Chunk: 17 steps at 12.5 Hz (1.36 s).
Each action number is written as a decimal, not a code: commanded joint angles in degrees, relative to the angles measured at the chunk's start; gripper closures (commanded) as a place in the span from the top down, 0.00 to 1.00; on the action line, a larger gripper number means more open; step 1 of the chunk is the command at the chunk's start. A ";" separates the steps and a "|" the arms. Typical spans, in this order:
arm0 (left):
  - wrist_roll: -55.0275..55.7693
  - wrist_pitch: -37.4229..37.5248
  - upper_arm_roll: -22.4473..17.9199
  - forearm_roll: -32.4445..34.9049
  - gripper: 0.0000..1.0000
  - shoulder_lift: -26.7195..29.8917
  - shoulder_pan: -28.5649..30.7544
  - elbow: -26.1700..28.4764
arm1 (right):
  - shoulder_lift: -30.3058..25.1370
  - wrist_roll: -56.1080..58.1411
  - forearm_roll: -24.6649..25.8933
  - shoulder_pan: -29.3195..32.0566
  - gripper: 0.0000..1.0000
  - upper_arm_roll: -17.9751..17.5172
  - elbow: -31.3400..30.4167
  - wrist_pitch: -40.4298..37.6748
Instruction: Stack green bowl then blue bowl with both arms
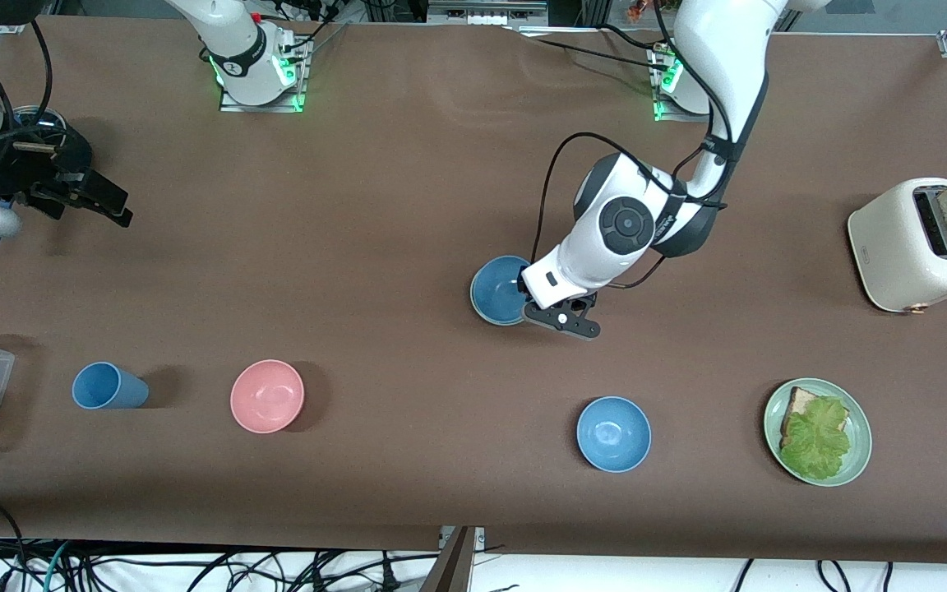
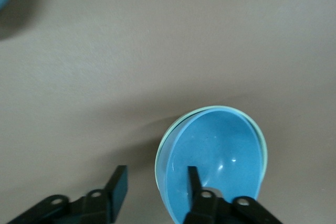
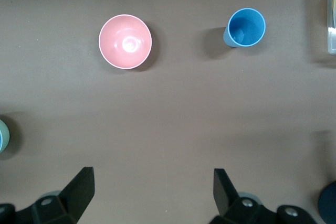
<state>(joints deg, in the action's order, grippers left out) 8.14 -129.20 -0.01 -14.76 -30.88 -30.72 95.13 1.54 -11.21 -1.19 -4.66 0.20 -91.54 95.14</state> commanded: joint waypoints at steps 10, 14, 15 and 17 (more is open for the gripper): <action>0.22 34.95 -0.96 5.52 1.00 16.90 22.97 -13.82 | 0.31 -0.39 0.49 0.09 1.00 -0.20 1.18 -1.10; -3.46 40.42 -0.61 11.33 1.00 19.80 27.28 -13.84 | 0.31 0.31 0.31 -0.09 1.00 -0.38 1.10 -1.36; -3.82 40.78 -0.52 11.33 1.00 20.32 28.17 -13.31 | 0.31 0.31 0.31 -0.17 1.00 -0.38 1.10 -1.36; -4.18 40.87 0.53 11.24 1.00 21.21 30.27 -12.26 | 0.31 0.49 0.31 -0.87 1.00 -0.46 1.10 -1.36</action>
<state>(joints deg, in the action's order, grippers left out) 5.52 -89.12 -1.31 -4.78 -11.01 -2.75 81.81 1.61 -11.09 -1.19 -4.81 -0.08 -91.48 95.02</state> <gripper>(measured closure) 0.000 0.000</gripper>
